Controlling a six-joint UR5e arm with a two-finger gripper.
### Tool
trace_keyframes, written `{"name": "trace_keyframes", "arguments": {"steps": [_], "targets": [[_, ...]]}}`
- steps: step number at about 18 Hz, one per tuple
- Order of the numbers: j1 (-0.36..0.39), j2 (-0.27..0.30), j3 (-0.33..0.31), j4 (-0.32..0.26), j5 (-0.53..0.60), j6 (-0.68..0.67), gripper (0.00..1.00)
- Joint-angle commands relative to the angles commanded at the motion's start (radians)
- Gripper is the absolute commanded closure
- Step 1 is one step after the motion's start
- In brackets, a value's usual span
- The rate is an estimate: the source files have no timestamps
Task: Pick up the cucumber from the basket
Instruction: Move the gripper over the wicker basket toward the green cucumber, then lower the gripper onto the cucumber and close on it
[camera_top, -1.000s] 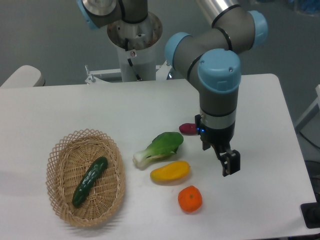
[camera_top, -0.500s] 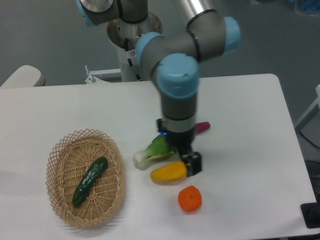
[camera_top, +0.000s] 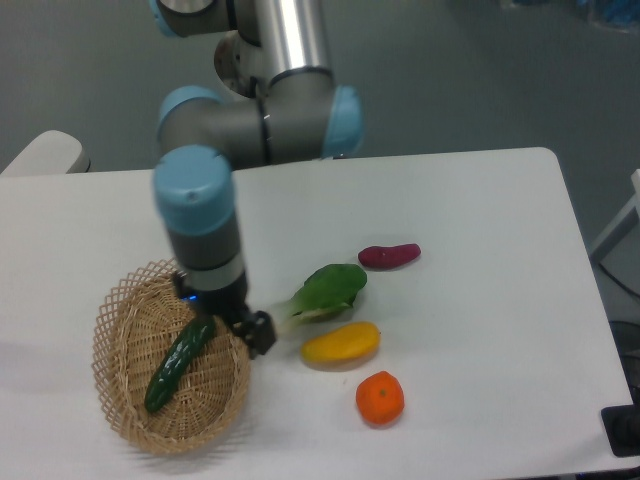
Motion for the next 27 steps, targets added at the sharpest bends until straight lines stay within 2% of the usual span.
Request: {"name": "trace_keyframes", "arguments": {"steps": [4, 13, 19, 20, 21, 24, 27], "targets": [[-0.025, -0.052, -0.028, 0.08, 0.0, -0.043, 0.0], [-0.048, -0.115, -0.04, 0.117, 0.003, -0.064, 0.0], [-0.054, -0.118, -0.065, 0.144, 0.002, -0.066, 0.0], [-0.054, -0.118, -0.065, 0.147, 0.003, -0.066, 0.08], [-0.054, -0.118, -0.065, 0.147, 0.003, -0.066, 0.27], [-0.054, -0.117, -0.061, 0.147, 0.003, -0.061, 0.67], [-0.054, -0.117, -0.057, 0.147, 0.003, -0.06, 0.86]]}}
